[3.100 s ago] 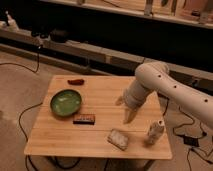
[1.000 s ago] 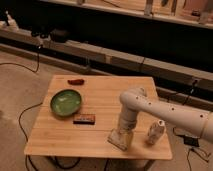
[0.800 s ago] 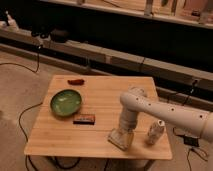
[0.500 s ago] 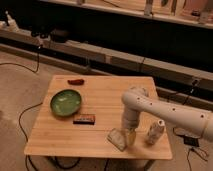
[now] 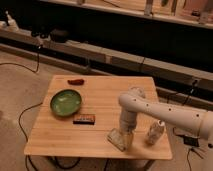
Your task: Place the white sponge in the ceramic bowl
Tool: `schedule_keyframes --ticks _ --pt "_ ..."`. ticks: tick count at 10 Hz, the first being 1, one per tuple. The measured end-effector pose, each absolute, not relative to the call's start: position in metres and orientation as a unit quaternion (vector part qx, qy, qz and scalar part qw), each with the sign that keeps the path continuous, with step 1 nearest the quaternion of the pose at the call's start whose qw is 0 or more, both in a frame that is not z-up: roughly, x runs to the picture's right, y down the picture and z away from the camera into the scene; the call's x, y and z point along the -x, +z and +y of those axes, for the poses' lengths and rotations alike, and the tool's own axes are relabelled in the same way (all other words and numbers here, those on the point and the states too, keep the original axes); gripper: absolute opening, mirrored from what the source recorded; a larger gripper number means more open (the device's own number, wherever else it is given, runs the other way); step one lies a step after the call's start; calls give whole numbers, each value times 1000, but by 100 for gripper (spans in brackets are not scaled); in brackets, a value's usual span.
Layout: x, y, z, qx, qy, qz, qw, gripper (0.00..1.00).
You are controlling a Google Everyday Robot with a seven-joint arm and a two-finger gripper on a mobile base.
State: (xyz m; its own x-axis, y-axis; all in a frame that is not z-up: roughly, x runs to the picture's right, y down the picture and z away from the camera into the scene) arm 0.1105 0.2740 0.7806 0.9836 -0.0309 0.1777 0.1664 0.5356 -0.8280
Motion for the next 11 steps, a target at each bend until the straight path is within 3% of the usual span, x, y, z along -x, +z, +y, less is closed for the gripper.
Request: schedule_keyframes --ticks 3,6,8,11 --pt "-113 789 282 478 -48 -37 876 26" --pt "-115 792 285 473 -41 -12 880 1" --pt "-113 790 277 458 -42 -9 888 0" --pt "-99 764 227 402 -35 -38 914 0"
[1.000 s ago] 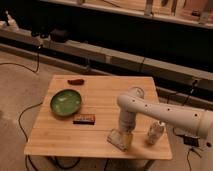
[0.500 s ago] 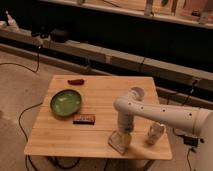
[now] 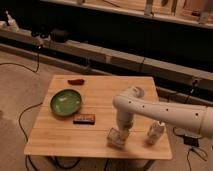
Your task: Place the white sponge in the ceramic bowl
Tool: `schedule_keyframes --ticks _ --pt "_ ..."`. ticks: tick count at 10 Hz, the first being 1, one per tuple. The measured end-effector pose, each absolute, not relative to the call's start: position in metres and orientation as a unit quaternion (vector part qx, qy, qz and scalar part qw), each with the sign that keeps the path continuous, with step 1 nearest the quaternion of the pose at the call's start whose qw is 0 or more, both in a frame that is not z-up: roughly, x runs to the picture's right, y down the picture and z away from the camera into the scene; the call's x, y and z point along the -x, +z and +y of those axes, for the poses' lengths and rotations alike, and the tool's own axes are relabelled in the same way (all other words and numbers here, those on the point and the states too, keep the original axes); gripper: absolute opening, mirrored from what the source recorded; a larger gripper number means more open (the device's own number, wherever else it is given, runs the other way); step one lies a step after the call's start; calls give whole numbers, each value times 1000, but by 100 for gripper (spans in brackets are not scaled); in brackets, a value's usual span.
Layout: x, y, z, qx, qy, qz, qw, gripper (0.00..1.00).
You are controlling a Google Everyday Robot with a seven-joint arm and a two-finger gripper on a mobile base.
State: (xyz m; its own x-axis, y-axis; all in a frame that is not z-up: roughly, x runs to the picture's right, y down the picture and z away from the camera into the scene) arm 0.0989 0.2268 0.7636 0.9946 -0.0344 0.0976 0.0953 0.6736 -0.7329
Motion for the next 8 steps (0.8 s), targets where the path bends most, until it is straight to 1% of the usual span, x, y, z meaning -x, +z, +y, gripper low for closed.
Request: schedule_keyframes --ticks 2,3,8 --pt "-94 749 181 366 -14 -69 928 0" --pt "-96 747 171 358 -6 -77 930 0" --pt "-96 746 167 354 -7 -77 932 0"
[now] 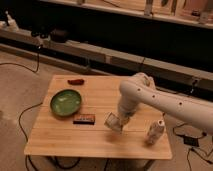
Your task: Place the white sponge in the ceramic bowl
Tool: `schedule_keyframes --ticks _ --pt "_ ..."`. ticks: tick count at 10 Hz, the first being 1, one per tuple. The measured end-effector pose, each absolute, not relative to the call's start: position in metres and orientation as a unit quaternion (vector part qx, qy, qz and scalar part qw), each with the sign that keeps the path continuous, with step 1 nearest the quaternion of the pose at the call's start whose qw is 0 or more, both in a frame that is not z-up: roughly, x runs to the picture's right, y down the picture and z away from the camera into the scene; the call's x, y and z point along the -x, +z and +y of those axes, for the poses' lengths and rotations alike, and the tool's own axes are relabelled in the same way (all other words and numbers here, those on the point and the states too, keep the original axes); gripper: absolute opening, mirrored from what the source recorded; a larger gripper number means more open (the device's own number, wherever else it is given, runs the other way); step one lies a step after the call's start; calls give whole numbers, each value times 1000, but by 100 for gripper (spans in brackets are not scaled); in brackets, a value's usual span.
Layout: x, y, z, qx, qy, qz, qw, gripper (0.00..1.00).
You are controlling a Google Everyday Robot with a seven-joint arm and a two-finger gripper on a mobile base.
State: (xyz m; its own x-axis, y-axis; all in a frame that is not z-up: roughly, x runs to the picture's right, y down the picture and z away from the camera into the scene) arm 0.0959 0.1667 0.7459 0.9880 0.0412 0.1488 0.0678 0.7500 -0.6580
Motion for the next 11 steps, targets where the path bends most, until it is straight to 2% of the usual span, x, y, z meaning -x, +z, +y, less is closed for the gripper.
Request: schedule_keyframes --ticks 2,4,6,11 --pt "-99 757 147 323 6 -65 944 0" --pt "-93 784 101 262 27 -62 963 0" --pt "-83 800 71 227 37 -78 970 0" --pt "-47 815 46 223 27 -192 955 0"
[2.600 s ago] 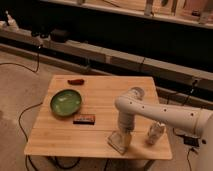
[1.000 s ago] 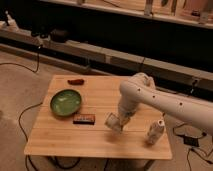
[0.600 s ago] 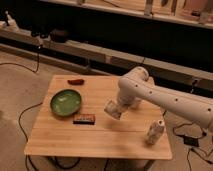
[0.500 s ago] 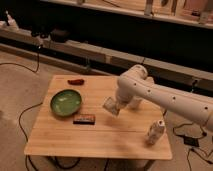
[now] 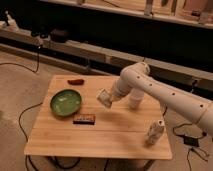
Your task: Place the white sponge in the ceramic bowl
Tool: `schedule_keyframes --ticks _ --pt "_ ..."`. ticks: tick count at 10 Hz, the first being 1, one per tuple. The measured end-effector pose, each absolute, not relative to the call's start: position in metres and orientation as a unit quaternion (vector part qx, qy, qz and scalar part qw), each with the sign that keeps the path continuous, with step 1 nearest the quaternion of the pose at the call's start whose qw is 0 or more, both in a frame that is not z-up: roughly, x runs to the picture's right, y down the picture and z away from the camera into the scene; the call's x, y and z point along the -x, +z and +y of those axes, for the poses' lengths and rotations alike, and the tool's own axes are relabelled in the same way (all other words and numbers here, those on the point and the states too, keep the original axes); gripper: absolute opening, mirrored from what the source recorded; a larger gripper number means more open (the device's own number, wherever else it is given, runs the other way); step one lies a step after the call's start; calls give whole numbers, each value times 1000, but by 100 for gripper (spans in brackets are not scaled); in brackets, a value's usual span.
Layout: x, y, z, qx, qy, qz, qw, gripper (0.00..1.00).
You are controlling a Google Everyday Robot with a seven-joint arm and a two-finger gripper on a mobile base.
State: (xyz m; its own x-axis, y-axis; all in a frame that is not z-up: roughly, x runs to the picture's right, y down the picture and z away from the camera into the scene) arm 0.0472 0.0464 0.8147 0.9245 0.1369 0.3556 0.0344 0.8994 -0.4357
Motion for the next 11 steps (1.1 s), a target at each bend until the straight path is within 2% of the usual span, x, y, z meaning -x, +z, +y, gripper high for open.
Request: schedule_keyframes --ticks 7,11 --pt "10 851 12 244 -26 -220 944 0" --pt "87 862 14 258 -82 -231 934 0"
